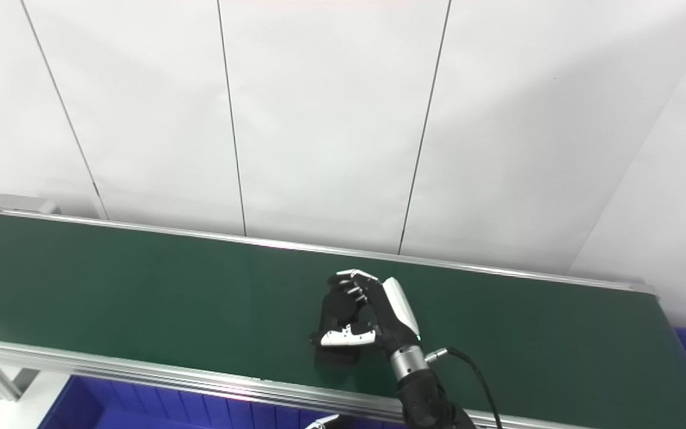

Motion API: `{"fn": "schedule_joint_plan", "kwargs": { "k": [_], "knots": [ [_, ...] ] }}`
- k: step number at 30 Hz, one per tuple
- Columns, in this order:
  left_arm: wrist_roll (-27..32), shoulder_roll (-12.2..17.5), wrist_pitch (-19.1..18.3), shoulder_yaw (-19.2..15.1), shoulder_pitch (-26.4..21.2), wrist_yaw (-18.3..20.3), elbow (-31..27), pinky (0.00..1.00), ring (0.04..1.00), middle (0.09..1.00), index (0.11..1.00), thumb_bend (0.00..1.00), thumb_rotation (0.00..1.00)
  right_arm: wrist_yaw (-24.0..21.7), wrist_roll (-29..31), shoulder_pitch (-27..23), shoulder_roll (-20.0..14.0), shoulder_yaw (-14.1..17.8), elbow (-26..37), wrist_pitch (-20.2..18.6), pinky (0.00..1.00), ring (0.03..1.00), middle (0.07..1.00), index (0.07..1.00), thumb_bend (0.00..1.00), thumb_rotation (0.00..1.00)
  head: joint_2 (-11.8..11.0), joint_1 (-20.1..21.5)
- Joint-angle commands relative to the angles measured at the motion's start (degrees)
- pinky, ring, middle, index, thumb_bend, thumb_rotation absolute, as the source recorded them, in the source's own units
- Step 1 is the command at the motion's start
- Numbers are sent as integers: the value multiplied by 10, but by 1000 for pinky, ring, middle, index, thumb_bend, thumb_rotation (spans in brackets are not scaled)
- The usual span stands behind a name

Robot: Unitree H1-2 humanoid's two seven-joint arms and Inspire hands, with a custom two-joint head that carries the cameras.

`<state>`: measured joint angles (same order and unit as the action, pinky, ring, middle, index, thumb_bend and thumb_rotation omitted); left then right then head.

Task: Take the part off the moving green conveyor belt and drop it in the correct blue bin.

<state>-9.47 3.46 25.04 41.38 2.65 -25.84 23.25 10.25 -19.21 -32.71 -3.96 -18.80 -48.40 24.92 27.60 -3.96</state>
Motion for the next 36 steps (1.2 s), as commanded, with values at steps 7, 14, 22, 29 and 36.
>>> {"fn": "schedule_joint_plan", "kwargs": {
  "k": [7,14,22,29,36],
  "knots": [
    [-4,-2,19,-3,-1,-2,-16,771,810,813,809,685,844,10,-14,-13,4,5,2,18,316,372,444,505,526,0,1,2],
    [-2,-3,19,-2,-3,-2,-14,781,810,812,813,690,846,12,-25,-11,0,4,8,16,331,381,453,501,526,0,2,2],
    [-4,-4,19,-2,-2,-3,-14,779,810,812,811,685,849,4,-19,-3,-7,-1,15,19,328,381,447,509,525,0,2,2],
    [11,-5,19,-15,1,16,-26,773,825,821,819,687,858,4,-19,18,-23,-3,106,20,344,392,439,509,525,0,30,67],
    [10,-1,19,-32,-2,25,-37,845,848,844,854,633,955,-6,-25,40,-33,15,226,11,338,386,429,515,523,0,60,157]
  ]
}}
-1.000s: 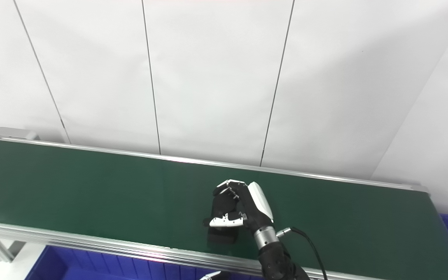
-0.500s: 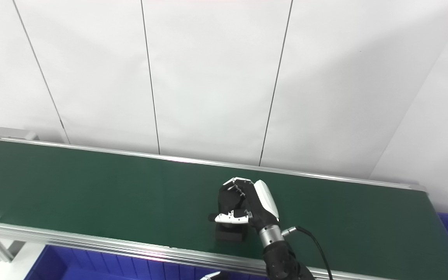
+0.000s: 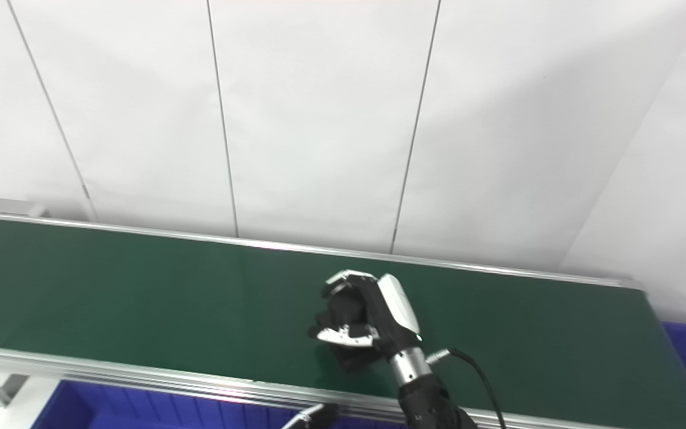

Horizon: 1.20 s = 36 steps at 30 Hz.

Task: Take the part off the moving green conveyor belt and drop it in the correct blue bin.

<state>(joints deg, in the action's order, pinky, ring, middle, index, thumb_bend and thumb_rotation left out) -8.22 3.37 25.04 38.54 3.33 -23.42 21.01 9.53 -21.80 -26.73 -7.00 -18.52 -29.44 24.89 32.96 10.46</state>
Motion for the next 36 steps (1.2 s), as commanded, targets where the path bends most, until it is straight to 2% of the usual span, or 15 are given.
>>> {"fn": "schedule_joint_plan", "kwargs": {
  "k": [1,5,10,16,17,18,19,20,21,22,28,31,36],
  "knots": [
    [1,0,19,-5,-8,5,-18,857,855,847,860,620,965,-3,-1,-16,-4,18,55,2,343,392,429,515,523,0,8,18],
    [13,3,19,-17,-4,20,-29,887,880,862,880,575,991,-20,2,0,-9,39,106,-18,358,413,449,507,525,0,19,46],
    [42,5,19,-42,9,61,-41,907,903,881,891,599,996,-35,0,17,-19,56,139,-26,347,399,442,511,524,0,36,88],
    [55,6,19,-84,16,110,-54,884,899,894,910,561,986,-41,-12,38,-28,71,170,-31,348,399,448,512,524,0,56,145],
    [54,7,19,-90,15,114,-59,883,897,894,911,557,985,-42,-14,43,-31,73,177,-34,346,397,448,512,524,0,63,169],
    [53,8,19,-95,16,118,-62,879,894,892,913,549,986,-44,-15,45,-32,74,182,-36,337,389,444,512,524,0,63,169],
    [51,10,19,-101,15,121,-66,877,892,891,914,544,987,-48,-17,51,-35,77,194,-46,332,385,442,512,524,0,70,188],
    [49,11,19,-105,15,124,-70,870,887,888,916,547,991,-52,-18,56,-37,80,203,-54,323,377,438,513,524,0,70,188],
    [52,12,19,-112,16,130,-75,867,885,887,916,548,992,-54,-21,62,-39,83,216,-59,320,374,437,513,523,0,80,207],
    [54,12,19,-118,16,135,-79,865,883,885,913,544,997,-55,-23,66,-41,86,224,-62,313,368,432,514,523,0,80,207],
    [57,15,19,-153,23,163,-125,824,867,879,902,550,1000,-73,-16,117,-47,107,297,-97,265,329,428,511,523,0,119,241],
    [65,14,19,-166,25,178,-142,813,866,887,901,556,1000,-81,-20,138,-47,112,329,-117,266,330,423,512,522,0,128,252],
    [80,12,18,-192,29,210,-162,815,873,887,897,561,1000,-85,-24,175,-46,123,368,-130,295,355,434,515,523,0,139,275]
  ]
}}
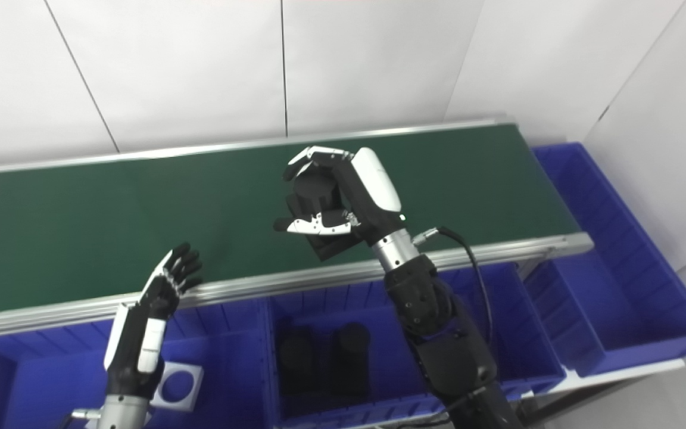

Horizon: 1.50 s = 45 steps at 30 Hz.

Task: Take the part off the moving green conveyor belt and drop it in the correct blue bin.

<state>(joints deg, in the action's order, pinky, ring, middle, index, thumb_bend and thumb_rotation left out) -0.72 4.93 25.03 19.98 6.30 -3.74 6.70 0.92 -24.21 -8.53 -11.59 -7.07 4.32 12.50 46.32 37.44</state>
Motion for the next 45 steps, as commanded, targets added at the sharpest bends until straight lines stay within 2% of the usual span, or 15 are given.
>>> {"fn": "schedule_joint_plan", "kwargs": {
  "k": [1,5,9,11,14,18,23,25,26,31,37,45],
  "knots": [
    [5,-4,19,-11,0,18,-21,811,868,881,898,540,1000,2,-3,1,-3,11,37,-7,302,361,433,516,523,0,8,5],
    [2,-11,19,-26,4,30,-25,798,856,868,893,507,1000,5,-7,31,-18,26,58,2,311,368,434,516,523,0,16,1],
    [-3,-15,18,-35,6,41,-27,796,855,868,894,521,1000,1,-9,65,-32,47,82,-13,324,381,440,512,524,0,23,-2],
    [-2,-17,17,-37,7,47,-30,799,858,870,897,537,1000,-3,-7,85,-42,59,95,-20,310,358,425,516,522,0,23,-2],
    [-3,-19,13,-41,8,55,-33,811,865,875,901,532,1000,-5,-4,116,-52,78,107,-28,328,385,439,514,524,0,25,0],
    [-7,-21,10,-50,8,59,-35,806,863,871,897,537,1000,-4,-8,151,-62,96,105,-28,329,392,446,512,525,0,26,5],
    [-1,-19,8,-58,7,70,-34,807,861,870,895,502,1000,-2,-19,181,-70,104,91,-29,294,349,424,522,523,0,27,13],
    [9,-19,3,-61,7,77,-34,811,862,869,893,502,1000,-2,-23,189,-74,104,81,-27,292,347,424,521,523,0,27,15],
    [11,-19,5,-63,7,80,-32,809,859,868,893,497,1000,-4,-25,193,-77,102,75,-31,326,382,445,512,525,0,25,16],
    [16,-18,6,-69,9,90,-31,809,857,866,896,488,1000,-5,-47,200,-84,96,42,-33,379,434,478,490,528,0,26,15],
    [17,-21,8,-72,14,97,-33,819,857,870,895,489,1000,14,-68,192,-90,82,-23,-10,337,400,485,522,517,0,25,6],
    [12,-25,12,-73,16,98,-32,820,858,872,894,493,1000,25,-110,163,-107,39,-96,-7,307,384,471,536,514,0,24,-2]
  ]
}}
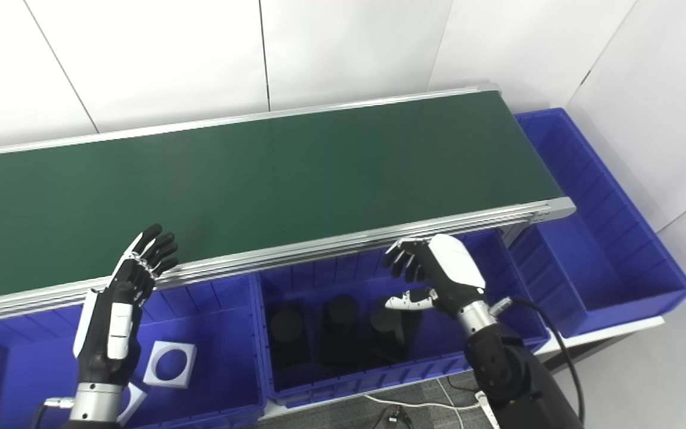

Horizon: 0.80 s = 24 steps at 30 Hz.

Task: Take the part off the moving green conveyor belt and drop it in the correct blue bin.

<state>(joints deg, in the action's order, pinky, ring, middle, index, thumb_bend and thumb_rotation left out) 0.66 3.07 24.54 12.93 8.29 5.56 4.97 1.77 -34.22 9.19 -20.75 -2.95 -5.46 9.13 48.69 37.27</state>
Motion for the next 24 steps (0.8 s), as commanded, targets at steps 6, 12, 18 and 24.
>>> {"fn": "schedule_joint_plan", "kwargs": {
  "k": [6,12,18,24],
  "knots": [
    [-14,-13,19,-3,-2,-1,-17,807,855,869,894,508,1000,34,-37,-42,-30,-40,-53,35,298,382,457,535,514,0,-2,-15],
    [-15,-15,18,-4,0,3,-24,811,862,875,901,513,1000,57,-46,-54,-35,-59,-80,40,286,374,450,540,513,0,-4,-19],
    [-24,-18,19,-6,0,2,-27,796,859,875,901,506,1000,46,-39,-48,-38,-61,-61,30,286,377,464,554,512,0,-6,-21],
    [-20,-19,22,-6,-1,5,-17,794,859,877,899,504,1000,-36,16,-25,-57,-60,15,7,538,652,696,684,959,492,-6,-28]
  ]
}}
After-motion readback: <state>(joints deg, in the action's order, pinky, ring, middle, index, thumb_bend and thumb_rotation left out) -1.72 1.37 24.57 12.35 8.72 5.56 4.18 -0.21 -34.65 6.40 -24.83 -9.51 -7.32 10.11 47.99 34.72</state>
